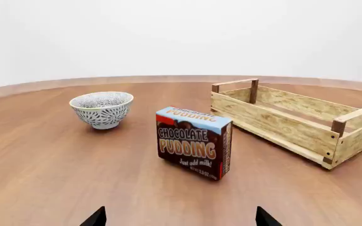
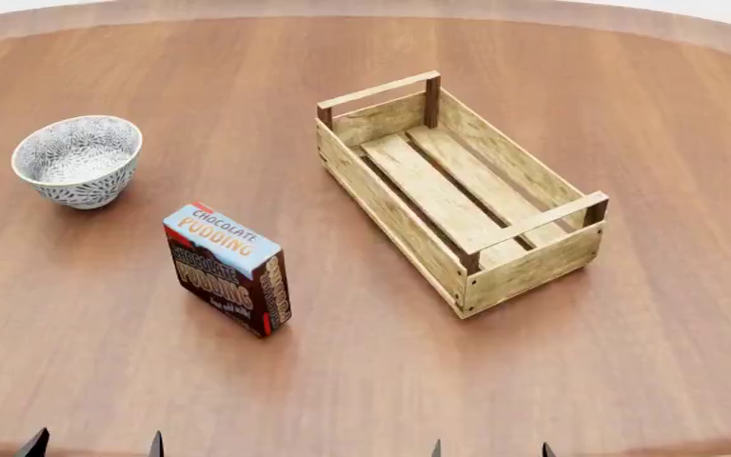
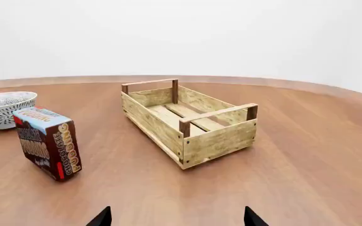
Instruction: Pick up the chocolate pudding and put it in the tray.
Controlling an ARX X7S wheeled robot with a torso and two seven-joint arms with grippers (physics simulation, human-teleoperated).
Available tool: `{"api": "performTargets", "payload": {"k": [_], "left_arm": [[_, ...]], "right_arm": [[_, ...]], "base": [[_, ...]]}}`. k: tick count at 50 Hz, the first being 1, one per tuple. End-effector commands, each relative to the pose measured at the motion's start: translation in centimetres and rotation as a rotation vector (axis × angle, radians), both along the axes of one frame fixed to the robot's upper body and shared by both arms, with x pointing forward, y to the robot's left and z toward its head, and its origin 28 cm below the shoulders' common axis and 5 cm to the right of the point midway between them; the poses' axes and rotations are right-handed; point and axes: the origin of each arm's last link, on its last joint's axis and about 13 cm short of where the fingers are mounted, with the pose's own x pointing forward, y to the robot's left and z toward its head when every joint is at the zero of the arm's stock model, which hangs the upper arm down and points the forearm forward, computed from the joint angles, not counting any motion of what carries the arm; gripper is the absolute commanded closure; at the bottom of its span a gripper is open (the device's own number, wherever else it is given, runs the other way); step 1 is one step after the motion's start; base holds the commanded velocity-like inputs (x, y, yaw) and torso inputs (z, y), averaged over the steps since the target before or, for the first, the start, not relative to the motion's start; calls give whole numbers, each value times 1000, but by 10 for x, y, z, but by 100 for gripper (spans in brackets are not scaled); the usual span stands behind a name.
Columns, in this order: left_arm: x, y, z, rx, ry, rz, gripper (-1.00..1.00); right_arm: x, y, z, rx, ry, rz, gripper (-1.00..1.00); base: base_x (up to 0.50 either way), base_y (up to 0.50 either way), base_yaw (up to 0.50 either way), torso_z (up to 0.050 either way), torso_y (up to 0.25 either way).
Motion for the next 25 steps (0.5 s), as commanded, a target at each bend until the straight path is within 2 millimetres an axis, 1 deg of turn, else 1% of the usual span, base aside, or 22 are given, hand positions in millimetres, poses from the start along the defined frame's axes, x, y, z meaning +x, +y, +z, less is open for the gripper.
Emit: {"api": "performTargets", "payload": {"k": [1,5,10,12,14,19,25], "left_arm": [[0,0,1,0,0,0,-100],[1,2,2,26,-3,10,-100],[2,4,9,58,-25,12,-100],[3,4,11,67,-28,16,-100],[4,4,12,86,-29,17,-100],[6,3,11,107,-27,17,-100],[6,1,9,112,-31,18,-100]], "right_arm": [[0,1,1,0,0,0,-100],[0,-2,5,-50,-15,22,-100],[1,-3,18,-106,-41,52,-100],[2,-3,21,-138,-53,63,-100],[4,-3,24,-135,-55,67,-100],[6,-2,24,-145,-55,72,-100],[8,1,24,-142,-53,79,-100]], "base": [[0,0,0,0,0],[0,0,0,0,0],[0,0,0,0,0],[0,0,0,0,0],[18,0,0,0,0],[70,16,0,0,0],[183,65,0,0,0]]}}
